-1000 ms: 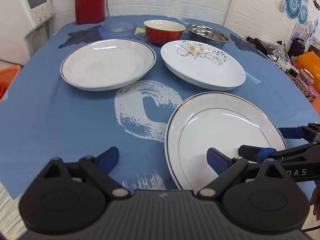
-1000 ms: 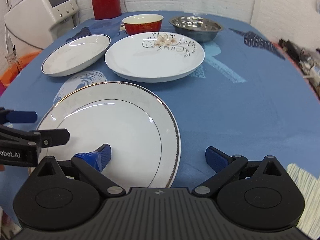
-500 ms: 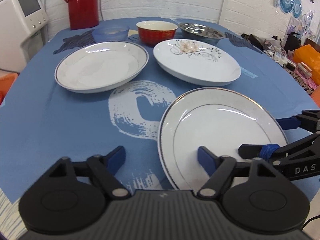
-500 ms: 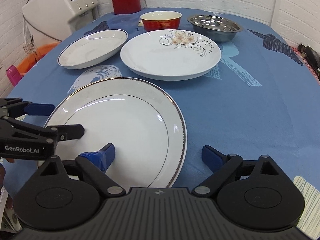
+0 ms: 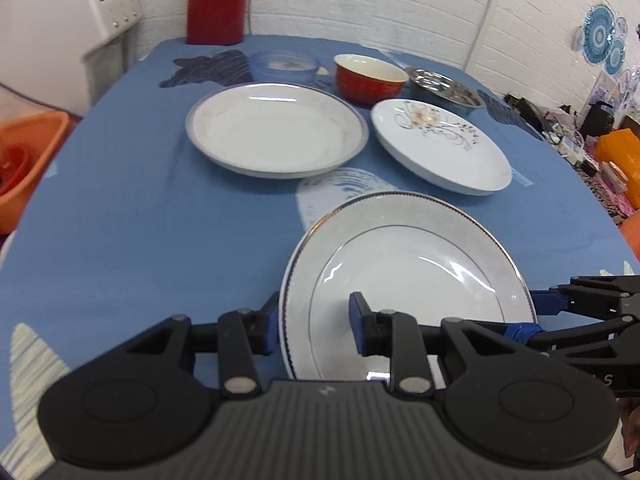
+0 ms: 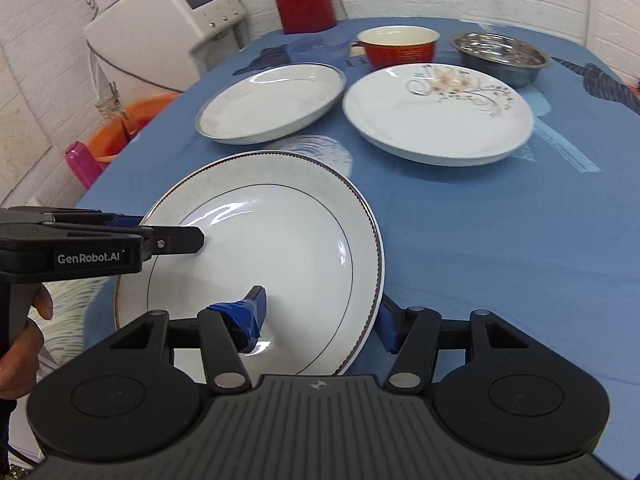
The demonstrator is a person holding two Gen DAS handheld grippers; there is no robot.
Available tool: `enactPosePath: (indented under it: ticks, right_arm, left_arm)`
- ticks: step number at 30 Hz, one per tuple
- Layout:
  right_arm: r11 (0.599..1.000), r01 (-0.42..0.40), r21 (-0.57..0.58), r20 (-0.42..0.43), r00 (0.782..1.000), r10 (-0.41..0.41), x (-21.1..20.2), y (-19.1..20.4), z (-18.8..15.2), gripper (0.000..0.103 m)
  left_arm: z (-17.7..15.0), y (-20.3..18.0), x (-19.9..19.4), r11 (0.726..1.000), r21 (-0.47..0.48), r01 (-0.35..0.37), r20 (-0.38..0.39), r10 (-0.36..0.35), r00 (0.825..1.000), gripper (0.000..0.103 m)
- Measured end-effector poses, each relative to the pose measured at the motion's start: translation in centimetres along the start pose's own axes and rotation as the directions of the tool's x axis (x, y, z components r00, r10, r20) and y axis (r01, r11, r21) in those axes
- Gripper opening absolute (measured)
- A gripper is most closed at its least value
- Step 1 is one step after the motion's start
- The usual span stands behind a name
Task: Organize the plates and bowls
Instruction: 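Lift the gold-rimmed plate with both grippers and lower it onto the plain white plate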
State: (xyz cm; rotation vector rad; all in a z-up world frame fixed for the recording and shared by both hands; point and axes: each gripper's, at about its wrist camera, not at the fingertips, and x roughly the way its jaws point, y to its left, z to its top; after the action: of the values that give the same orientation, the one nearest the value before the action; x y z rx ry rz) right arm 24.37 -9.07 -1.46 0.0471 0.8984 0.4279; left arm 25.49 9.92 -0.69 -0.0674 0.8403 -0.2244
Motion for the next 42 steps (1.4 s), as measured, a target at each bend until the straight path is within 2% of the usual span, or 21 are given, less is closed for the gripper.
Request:
enactPosePath:
  ticks: [6, 11, 15, 16, 17, 18, 19, 21, 25, 29, 32, 37, 41, 42]
  right_arm:
    - [0.994, -0.085, -0.061, -0.011, 0.996, 0.085, 2.9, 4.2, 1.5, 0.046]
    - [0.993, -0.069, -0.100, -0.016, 0.998, 0.068, 3.7, 5.1, 2.2, 0.047]
    - [0.987, -0.060, -0.150, -0.028, 0.998, 0.057, 3.6, 5.6, 2.0, 0.048]
    - [0.985, -0.071, -0.155, -0.037, 0.997, 0.066, 3.6, 5.5, 2.2, 0.048]
    - [0.985, -0.090, -0.149, -0.048, 0.995, 0.083, 3.5, 5.2, 2.4, 0.048]
    - [0.986, -0.097, -0.133, -0.042, 0.995, 0.093, 3.2, 4.7, 2.8, 0.046]
    - [0.990, -0.080, -0.119, -0.009, 0.997, 0.080, 2.5, 4.2, 3.3, 0.046]
    - [0.990, -0.047, -0.137, 0.065, 0.996, 0.056, 1.3, 3.7, 5.3, 0.047]
    - [0.979, 0.036, -0.200, 0.132, 0.991, -0.010, 2.1, 2.8, 11.3, 0.048]
    - [0.969, 0.107, -0.222, 0.102, 0.991, -0.086, 6.2, 1.6, 16.4, 0.050]
    - [0.970, 0.114, -0.215, 0.054, 0.993, -0.105, 9.7, 0.5, 18.7, 0.050]
    - [0.967, 0.115, -0.227, -0.003, 0.993, -0.119, 13.8, -0.4, 20.3, 0.051]
    - [0.977, 0.062, -0.206, -0.072, 0.994, -0.078, 15.7, -0.4, 19.9, 0.051]
    - [0.979, 0.046, -0.199, -0.083, 0.995, -0.063, 15.8, -0.3, 19.6, 0.054]
  left_arm:
    - [-0.5, 4.1, -1.3, 0.994, -0.038, -0.105, 0.004, 0.105, 0.994, 0.026]
    - [-0.5, 5.8, -0.2, 0.992, -0.085, -0.088, -0.013, 0.087, 0.996, 0.026]
    - [-0.4, 5.6, 0.0, 0.994, -0.063, -0.094, -0.003, 0.094, 0.996, 0.027]
    - [-0.4, 5.7, -0.1, 0.995, -0.054, -0.085, -0.005, 0.085, 0.996, 0.029]
    - [-0.2, 5.9, -0.5, 0.995, -0.055, -0.079, 0.012, 0.079, 0.997, 0.035]
    - [0.1, 6.1, -1.1, 0.995, -0.056, -0.081, 0.039, 0.084, 0.996, 0.054]
    - [0.6, 6.4, -1.9, 0.995, -0.056, -0.087, 0.073, 0.091, 0.993, 0.065]
    - [2.2, 6.8, -3.0, 0.994, -0.043, -0.103, 0.135, 0.108, 0.985, 0.065]
    - [7.3, 7.4, -2.0, 0.992, -0.041, -0.122, 0.174, 0.128, 0.977, 0.069]
    - [11.6, 8.6, 1.9, 0.993, -0.052, -0.103, 0.125, 0.109, 0.986, 0.069]
    - [13.2, 9.8, 5.0, 0.991, -0.101, -0.089, 0.060, 0.095, 0.994, 0.069]
    - [14.2, 11.2, 8.2, 0.986, -0.157, -0.052, -0.008, 0.051, 0.999, 0.069]
    - [14.1, 10.7, 9.6, 0.988, -0.135, -0.068, -0.030, 0.065, 0.997, 0.069]
    - [13.9, 10.7, 9.7, 0.988, -0.132, -0.075, -0.031, 0.071, 0.997, 0.069]
